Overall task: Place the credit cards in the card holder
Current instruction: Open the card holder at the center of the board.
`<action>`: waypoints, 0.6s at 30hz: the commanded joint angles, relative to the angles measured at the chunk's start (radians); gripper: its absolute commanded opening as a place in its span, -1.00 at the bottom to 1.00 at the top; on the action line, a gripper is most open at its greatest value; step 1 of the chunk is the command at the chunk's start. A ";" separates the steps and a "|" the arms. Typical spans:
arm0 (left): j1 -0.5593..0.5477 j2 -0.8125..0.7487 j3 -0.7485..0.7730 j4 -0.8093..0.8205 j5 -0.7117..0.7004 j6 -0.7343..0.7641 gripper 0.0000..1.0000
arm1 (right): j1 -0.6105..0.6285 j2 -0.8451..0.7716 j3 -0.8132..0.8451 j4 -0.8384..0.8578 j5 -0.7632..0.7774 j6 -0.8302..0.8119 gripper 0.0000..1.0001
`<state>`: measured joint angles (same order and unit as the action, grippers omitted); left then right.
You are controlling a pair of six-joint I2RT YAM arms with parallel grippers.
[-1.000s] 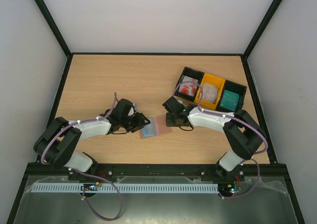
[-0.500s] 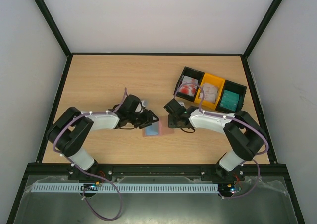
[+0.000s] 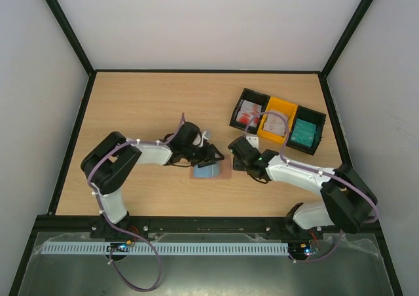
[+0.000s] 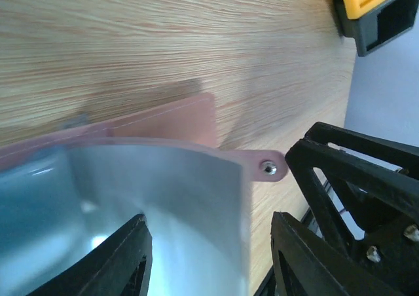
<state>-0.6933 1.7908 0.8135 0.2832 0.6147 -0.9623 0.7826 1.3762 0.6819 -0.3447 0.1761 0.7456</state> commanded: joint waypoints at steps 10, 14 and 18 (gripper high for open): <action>-0.045 0.110 0.097 -0.050 -0.059 0.017 -0.06 | -0.004 -0.154 -0.044 0.078 -0.063 0.030 -0.55; -0.046 0.119 0.102 -0.083 -0.074 0.037 -0.18 | -0.014 -0.165 -0.059 0.139 -0.230 -0.010 -0.77; -0.046 0.121 0.101 -0.111 -0.097 0.054 -0.27 | -0.032 -0.114 -0.063 0.183 -0.412 -0.010 -0.85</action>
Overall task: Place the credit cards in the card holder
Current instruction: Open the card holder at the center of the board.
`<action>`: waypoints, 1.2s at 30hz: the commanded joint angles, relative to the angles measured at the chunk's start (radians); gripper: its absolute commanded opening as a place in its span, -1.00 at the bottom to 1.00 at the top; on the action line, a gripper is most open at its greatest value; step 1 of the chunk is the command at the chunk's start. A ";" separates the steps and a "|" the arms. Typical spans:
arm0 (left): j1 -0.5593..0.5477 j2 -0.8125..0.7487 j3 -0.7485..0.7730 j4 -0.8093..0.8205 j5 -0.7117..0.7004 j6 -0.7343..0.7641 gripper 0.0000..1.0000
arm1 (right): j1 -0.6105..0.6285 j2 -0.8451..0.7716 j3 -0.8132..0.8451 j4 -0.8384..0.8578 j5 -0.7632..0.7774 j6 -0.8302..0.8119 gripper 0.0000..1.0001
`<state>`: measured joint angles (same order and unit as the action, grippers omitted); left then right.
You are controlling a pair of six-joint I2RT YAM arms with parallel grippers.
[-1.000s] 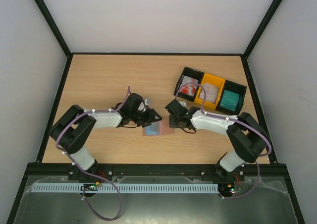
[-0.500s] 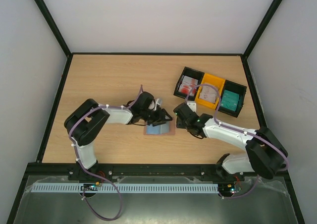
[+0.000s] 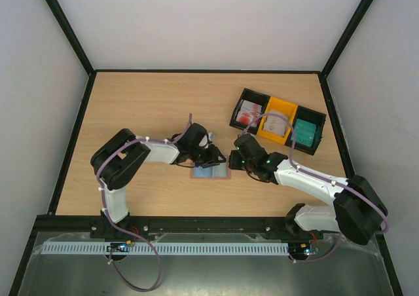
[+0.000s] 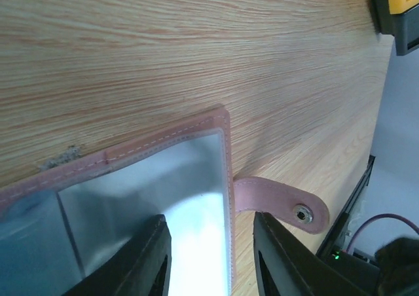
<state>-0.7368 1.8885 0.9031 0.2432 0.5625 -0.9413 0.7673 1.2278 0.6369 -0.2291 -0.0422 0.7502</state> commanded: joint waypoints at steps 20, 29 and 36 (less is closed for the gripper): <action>0.054 -0.149 0.022 -0.238 -0.045 0.220 -0.15 | -0.033 0.384 0.140 -0.116 -0.216 -0.083 -0.92; 0.076 -0.247 0.023 -0.364 -0.207 0.252 -0.01 | -0.033 0.386 0.190 -0.130 -0.227 -0.091 -0.81; 0.080 -0.281 -0.010 -0.329 -0.203 0.231 -0.01 | -0.052 0.328 0.322 -0.164 -0.199 -0.154 -0.47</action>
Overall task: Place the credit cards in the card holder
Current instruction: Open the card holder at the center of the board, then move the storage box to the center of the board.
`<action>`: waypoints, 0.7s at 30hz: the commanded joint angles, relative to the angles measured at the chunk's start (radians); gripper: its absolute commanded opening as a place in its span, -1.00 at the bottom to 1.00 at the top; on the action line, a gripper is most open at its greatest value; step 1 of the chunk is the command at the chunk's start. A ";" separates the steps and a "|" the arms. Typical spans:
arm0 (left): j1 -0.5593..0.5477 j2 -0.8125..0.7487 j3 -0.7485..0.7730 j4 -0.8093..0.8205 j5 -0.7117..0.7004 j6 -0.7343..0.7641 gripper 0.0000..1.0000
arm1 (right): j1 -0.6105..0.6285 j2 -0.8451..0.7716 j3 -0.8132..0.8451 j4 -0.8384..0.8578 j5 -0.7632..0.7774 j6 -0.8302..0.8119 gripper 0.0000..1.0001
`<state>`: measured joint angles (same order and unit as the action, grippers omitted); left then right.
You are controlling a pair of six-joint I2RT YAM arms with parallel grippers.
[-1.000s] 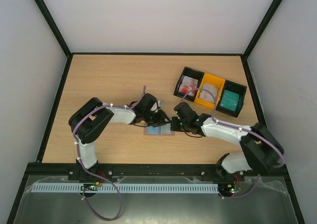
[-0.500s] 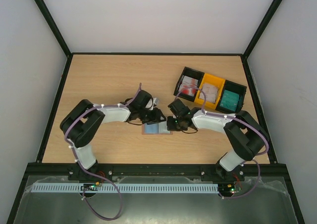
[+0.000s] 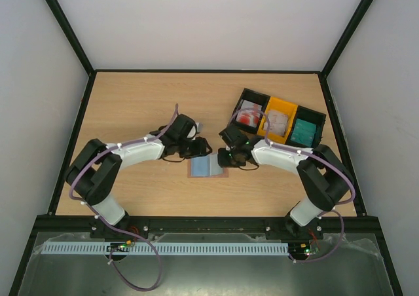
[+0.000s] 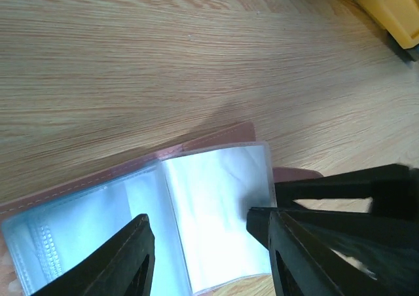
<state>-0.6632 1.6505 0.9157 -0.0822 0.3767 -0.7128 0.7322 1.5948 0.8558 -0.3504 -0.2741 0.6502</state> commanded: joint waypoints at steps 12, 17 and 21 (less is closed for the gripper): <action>0.020 -0.049 -0.069 0.087 0.070 -0.015 -0.02 | -0.355 0.032 0.396 -0.236 0.114 -0.296 -0.30; 0.022 -0.062 -0.069 0.079 0.068 -0.005 -0.01 | -0.498 0.071 0.478 -0.273 0.247 -0.247 -0.23; 0.021 -0.048 -0.070 0.091 0.077 -0.004 0.00 | -0.525 0.114 0.496 -0.318 0.474 -0.206 -0.21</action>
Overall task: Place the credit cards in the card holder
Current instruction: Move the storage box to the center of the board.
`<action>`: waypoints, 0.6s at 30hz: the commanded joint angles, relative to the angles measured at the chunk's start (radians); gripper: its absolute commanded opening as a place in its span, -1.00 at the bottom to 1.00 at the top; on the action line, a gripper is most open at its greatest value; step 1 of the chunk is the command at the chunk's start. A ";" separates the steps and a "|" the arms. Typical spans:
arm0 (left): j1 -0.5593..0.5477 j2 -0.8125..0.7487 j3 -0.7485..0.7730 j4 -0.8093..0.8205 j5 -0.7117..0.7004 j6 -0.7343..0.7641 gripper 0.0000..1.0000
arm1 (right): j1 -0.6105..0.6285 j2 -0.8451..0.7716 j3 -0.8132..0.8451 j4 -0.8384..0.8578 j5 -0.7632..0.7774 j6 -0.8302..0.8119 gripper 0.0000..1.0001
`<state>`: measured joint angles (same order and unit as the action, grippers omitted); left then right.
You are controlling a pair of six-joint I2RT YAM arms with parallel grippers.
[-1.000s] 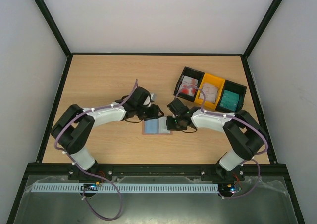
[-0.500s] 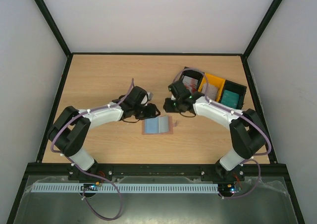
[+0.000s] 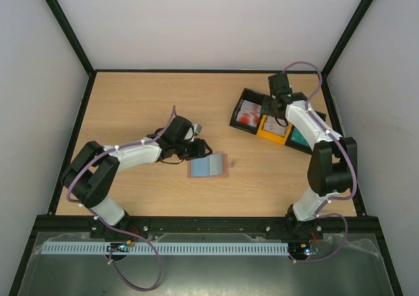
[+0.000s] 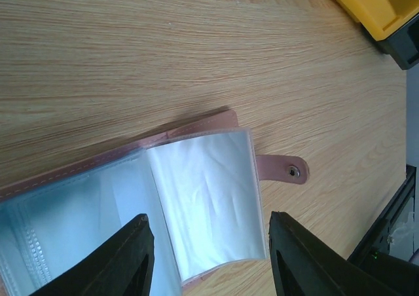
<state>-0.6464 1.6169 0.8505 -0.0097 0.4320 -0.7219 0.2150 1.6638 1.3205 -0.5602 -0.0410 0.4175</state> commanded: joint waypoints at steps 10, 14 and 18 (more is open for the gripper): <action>0.004 0.008 -0.011 0.037 0.036 0.007 0.00 | -0.012 0.169 0.032 -0.140 0.300 0.023 -0.39; 0.004 0.014 -0.011 0.037 0.038 0.005 0.00 | -0.009 0.204 0.045 -0.111 0.181 -0.023 -0.41; 0.005 0.017 -0.014 0.037 0.037 0.004 0.00 | 0.005 0.226 0.052 -0.073 0.063 -0.050 -0.42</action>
<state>-0.6464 1.6188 0.8497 0.0166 0.4549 -0.7219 0.2039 1.8633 1.3331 -0.6533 0.1356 0.4088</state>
